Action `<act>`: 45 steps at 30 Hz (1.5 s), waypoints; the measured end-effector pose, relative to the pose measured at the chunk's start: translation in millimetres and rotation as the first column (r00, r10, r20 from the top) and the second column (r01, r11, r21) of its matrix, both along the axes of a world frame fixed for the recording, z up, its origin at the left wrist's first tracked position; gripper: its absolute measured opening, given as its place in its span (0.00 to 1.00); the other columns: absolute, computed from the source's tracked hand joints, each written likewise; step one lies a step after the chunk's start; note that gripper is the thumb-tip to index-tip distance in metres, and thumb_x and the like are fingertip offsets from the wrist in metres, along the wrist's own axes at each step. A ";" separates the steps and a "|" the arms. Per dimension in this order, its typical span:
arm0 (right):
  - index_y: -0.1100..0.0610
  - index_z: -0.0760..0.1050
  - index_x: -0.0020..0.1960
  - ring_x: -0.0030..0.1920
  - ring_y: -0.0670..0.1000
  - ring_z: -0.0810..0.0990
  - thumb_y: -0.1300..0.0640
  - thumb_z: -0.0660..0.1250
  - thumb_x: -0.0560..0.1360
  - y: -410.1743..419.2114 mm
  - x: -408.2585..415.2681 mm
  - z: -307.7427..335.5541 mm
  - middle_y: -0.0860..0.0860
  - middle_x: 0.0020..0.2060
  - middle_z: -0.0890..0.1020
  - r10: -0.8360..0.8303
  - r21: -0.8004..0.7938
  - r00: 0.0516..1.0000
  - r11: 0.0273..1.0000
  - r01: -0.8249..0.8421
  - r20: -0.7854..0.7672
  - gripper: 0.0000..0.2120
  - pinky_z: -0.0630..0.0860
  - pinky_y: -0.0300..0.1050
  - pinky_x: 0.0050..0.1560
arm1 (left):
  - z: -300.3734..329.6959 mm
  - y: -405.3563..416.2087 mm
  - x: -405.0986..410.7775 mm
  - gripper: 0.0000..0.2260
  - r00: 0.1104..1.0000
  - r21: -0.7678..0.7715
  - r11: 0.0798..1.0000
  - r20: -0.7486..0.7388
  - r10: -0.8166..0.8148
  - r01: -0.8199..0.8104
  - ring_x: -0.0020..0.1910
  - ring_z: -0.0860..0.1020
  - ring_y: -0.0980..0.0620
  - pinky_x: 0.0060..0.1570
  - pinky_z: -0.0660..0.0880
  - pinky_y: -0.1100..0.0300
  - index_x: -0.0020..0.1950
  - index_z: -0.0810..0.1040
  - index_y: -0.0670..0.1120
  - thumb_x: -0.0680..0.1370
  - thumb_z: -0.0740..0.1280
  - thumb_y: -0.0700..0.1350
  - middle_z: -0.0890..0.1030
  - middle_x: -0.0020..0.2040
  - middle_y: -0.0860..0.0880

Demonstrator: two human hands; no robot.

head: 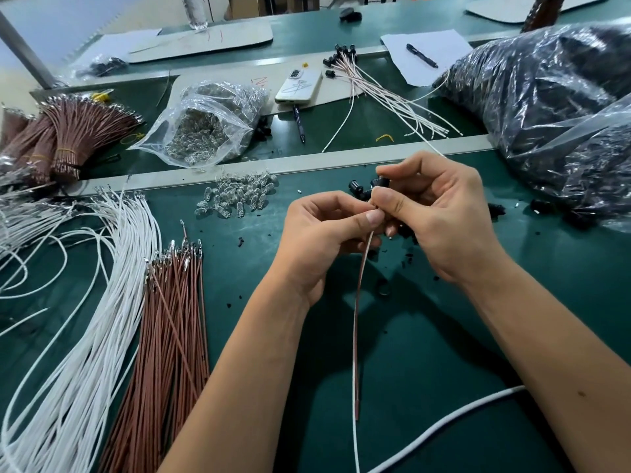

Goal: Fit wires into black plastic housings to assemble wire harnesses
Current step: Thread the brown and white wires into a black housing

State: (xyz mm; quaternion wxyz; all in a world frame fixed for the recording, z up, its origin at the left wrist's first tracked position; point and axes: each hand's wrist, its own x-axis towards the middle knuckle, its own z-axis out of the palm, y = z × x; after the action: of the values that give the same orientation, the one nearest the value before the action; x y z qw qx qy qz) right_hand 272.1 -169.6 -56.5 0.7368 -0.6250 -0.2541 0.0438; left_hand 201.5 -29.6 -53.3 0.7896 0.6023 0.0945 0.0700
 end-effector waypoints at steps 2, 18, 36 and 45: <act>0.62 0.79 0.50 0.30 0.50 0.82 0.70 0.75 0.75 0.6 0.3 -1.9 0.61 0.36 0.85 -0.013 -0.002 1.000 1.000 0.013 0.016 0.08 0.79 0.40 0.31 | 0.1 1.5 0.4 0.04 1.000 0.005 1.000 -0.003 0.001 -0.001 0.30 0.79 0.47 0.36 0.78 0.58 0.39 0.81 0.38 0.73 0.73 0.32 0.83 0.36 0.39; 0.61 0.78 0.47 0.21 0.48 0.71 0.55 0.59 0.87 29.6 23.5 49.9 0.52 0.25 0.76 0.064 -0.182 0.935 0.974 -0.135 -0.349 0.15 0.67 0.37 0.19 | 67.8 31.5 118.4 0.04 0.939 -0.310 0.886 -0.120 0.323 -0.344 0.26 0.75 0.58 0.23 0.70 0.70 0.51 0.80 0.38 0.77 0.71 0.34 0.81 0.37 0.45; 0.61 0.82 0.51 0.50 0.62 0.82 0.60 0.60 0.84 140.9 343.2 56.1 0.63 0.50 0.84 -0.215 -0.774 0.889 0.439 0.457 0.404 0.12 0.75 0.48 0.45 | 23.5 60.6 286.0 0.10 0.927 0.029 0.965 -0.270 0.260 -0.262 0.30 0.78 0.48 0.27 0.74 0.63 0.40 0.78 0.43 0.81 0.68 0.43 0.82 0.40 0.43; 0.62 0.80 0.60 0.63 0.66 0.77 0.55 0.66 0.78 122.5 309.7 33.4 0.65 0.60 0.81 0.071 -0.838 0.843 0.179 0.516 0.534 0.15 0.76 0.56 0.65 | 13.4 59.9 245.4 0.06 0.950 0.413 0.895 -0.171 0.260 -0.170 0.31 0.80 0.49 0.43 0.82 0.54 0.41 0.80 0.46 0.78 0.69 0.40 0.85 0.44 0.41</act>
State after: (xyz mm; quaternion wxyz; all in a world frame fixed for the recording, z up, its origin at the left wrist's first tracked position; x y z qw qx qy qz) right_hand 581.8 -47.1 -23.0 0.0963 -0.9642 -0.2370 -0.0693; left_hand 446.9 30.3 -39.9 0.6242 0.7382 0.2324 0.1072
